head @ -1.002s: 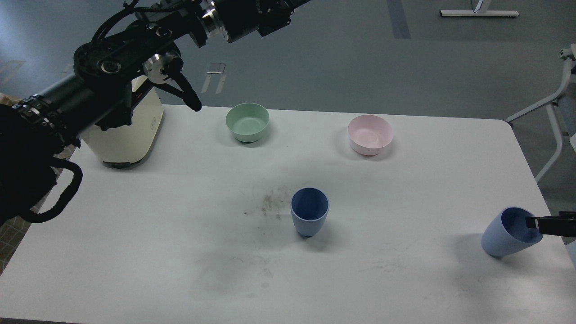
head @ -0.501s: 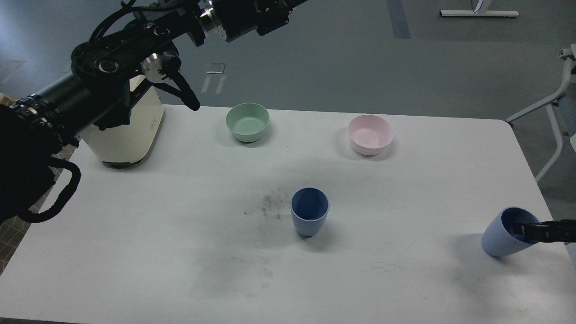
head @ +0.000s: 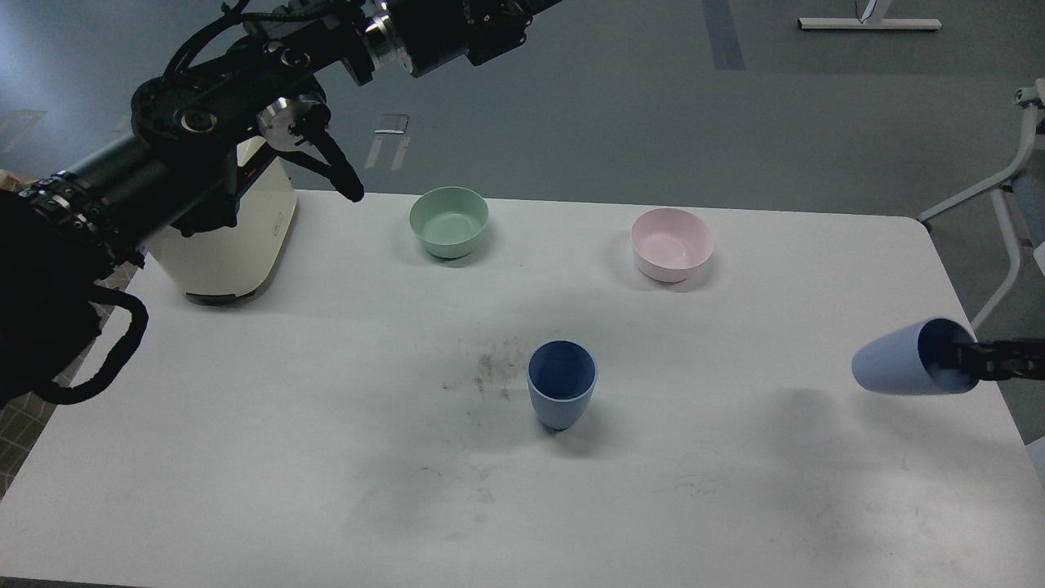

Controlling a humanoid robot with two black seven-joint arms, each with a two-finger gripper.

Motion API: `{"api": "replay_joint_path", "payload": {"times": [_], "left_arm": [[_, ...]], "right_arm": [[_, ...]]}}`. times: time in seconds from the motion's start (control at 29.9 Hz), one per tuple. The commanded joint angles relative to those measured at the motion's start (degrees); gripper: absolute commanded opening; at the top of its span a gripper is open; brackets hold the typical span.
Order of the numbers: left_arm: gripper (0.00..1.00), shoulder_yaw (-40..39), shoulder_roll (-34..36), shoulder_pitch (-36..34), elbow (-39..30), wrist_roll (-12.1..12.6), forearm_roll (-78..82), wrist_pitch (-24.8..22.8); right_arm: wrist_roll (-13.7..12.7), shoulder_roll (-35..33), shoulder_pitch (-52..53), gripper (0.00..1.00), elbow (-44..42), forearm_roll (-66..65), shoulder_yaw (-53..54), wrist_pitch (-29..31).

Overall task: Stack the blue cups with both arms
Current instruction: 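Lift the blue cup and lower it into the centered blue cup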

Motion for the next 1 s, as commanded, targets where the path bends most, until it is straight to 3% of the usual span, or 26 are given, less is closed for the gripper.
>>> {"api": "replay_joint_path", "payload": {"times": [0.0,0.33,0.5,0.97], "left_arm": [[0.95,0.0,-0.1,-0.1,0.0,0.1,0.0,0.0],[0.95,0.3,0.0,-0.2,0.1,0.4,0.0,0.3],[0.95,0.3,-0.4,-0.3,0.7,0.4,0.1,0.3],[0.95,0.3,0.2,-0.3,0.7,0.4,0.1,0.3]], "right_arm": [[0.0,1.1,8.2,0.0,0.8,-0.1,0.0,4.1],[-1.0,21.3,21.5,0.0,-4.4,-0.7,-3.2,4.5],[-0.8,33.0,33.0,0.0,-4.4,1.5,-15.7,4.5],[-0.8,51.2,40.8,0.0,-2.9,9.6,-25.3,4.5]]}}
